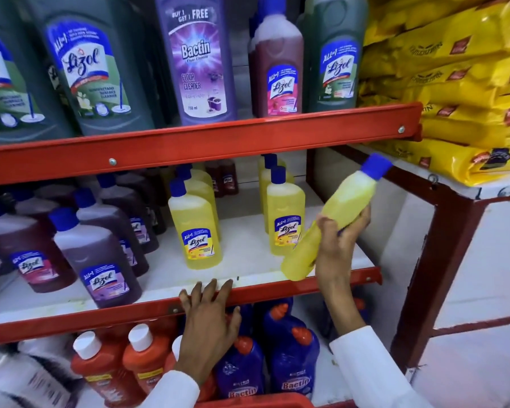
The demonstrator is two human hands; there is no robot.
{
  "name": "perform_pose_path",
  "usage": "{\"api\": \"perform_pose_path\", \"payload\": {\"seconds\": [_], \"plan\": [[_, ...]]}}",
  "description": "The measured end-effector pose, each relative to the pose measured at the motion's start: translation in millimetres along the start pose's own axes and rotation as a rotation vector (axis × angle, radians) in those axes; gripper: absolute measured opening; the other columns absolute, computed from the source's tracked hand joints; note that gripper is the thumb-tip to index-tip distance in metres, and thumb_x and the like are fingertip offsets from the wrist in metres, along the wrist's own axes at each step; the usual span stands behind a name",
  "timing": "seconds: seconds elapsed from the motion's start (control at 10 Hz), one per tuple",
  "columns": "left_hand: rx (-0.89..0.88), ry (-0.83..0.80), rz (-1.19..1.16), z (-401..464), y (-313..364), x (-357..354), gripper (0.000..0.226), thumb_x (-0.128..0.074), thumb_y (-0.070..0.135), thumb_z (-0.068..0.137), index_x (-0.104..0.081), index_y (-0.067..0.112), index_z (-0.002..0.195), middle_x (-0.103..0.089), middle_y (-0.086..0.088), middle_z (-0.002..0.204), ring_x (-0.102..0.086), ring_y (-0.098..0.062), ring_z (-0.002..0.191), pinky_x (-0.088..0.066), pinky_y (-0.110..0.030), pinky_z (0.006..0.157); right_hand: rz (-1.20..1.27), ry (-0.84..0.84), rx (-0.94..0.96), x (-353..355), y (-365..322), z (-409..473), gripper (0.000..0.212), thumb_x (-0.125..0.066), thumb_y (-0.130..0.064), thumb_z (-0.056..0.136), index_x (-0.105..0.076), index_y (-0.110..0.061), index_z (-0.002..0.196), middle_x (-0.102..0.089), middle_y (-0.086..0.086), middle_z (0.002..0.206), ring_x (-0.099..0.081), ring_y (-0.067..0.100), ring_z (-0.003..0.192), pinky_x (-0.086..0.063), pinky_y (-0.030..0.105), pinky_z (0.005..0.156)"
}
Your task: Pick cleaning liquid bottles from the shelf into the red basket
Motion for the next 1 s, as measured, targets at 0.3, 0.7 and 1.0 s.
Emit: {"api": "perform_pose_path", "payload": {"seconds": [0.3,0.7,1.0], "plan": [[0.009,-0.011,0.018,0,2,-1,0.062,-0.057,0.037,0.071,-0.049,0.029,0.132,-0.061,-0.013,0.130,-0.049,-0.042,0.122,-0.030,-0.068,0.105,-0.527,-0.121,0.278,-8,45,2,0.104,-0.075,-0.033,0.087,0.005,-0.048,0.151,-0.020,-0.006,0.136,-0.041,0.017,0.122,-0.044,0.024,0.094],[0.015,-0.014,0.002,-1,5,3,0.061,-0.057,0.036,0.073,-0.049,0.029,0.133,-0.059,-0.012,0.133,-0.045,-0.039,0.126,-0.023,-0.064,0.109,-0.626,-0.200,0.231,-15,63,10,0.102,-0.078,-0.033,0.081,-0.004,-0.042,0.151,-0.027,0.000,0.132,-0.042,0.029,0.123,-0.050,0.055,0.099],[0.009,-0.042,0.074,-4,9,13,0.070,-0.054,0.049,0.074,-0.042,0.026,0.139,-0.052,-0.011,0.144,-0.043,-0.038,0.132,-0.036,-0.064,0.107,-0.596,-0.214,0.177,-5,51,10,0.117,-0.085,-0.039,0.075,0.000,-0.042,0.155,-0.025,0.009,0.152,-0.034,0.030,0.140,-0.044,0.041,0.105]]}}
Point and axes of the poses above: each hand's wrist, its own z-axis towards the middle knuckle, its own x-axis out of the back of the hand, y = z × x, the point moved 2 cm from there along z, towards the middle knuckle
